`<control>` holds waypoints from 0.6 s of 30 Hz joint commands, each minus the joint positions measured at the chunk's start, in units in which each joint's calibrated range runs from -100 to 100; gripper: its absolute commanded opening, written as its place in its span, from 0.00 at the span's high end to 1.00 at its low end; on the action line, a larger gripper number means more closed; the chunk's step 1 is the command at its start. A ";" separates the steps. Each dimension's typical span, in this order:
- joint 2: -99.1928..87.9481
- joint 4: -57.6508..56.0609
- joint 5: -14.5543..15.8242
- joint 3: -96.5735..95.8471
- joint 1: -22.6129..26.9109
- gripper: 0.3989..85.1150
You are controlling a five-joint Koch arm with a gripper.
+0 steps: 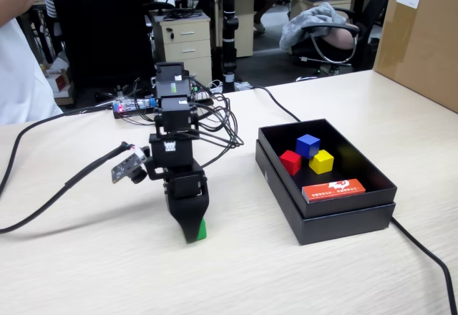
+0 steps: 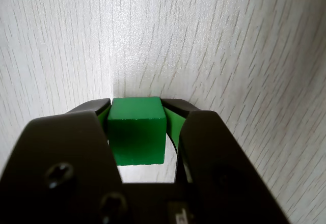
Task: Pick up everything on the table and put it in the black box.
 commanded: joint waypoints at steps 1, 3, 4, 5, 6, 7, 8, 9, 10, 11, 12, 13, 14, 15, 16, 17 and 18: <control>-1.49 0.89 -0.54 3.13 -0.20 0.81; -1.95 0.37 -0.44 3.04 -0.10 0.93; -3.21 0.28 -0.34 2.40 -0.05 0.99; -4.93 -0.32 -0.15 1.41 0.05 0.99; -5.96 -0.84 0.00 0.95 0.10 0.99; -7.34 -1.53 0.10 0.41 0.20 0.99; -9.06 -1.88 0.20 -0.50 0.24 0.99; -12.96 -1.96 0.63 -2.94 0.49 0.99; -16.86 -1.96 1.12 -5.39 0.78 0.99; -21.11 -1.96 1.56 -7.75 1.12 0.99; -23.86 -1.96 1.95 -9.02 1.42 0.99; -26.73 -1.96 2.39 -10.38 1.76 0.99; -29.49 -1.96 2.74 -11.65 2.15 0.99; -34.42 -1.96 3.47 -13.91 2.93 0.99; -38.67 -1.96 4.05 -16.09 3.76 0.99; -42.91 -1.96 4.74 -18.54 4.79 0.99; -45.55 -1.96 5.18 -20.08 5.57 0.99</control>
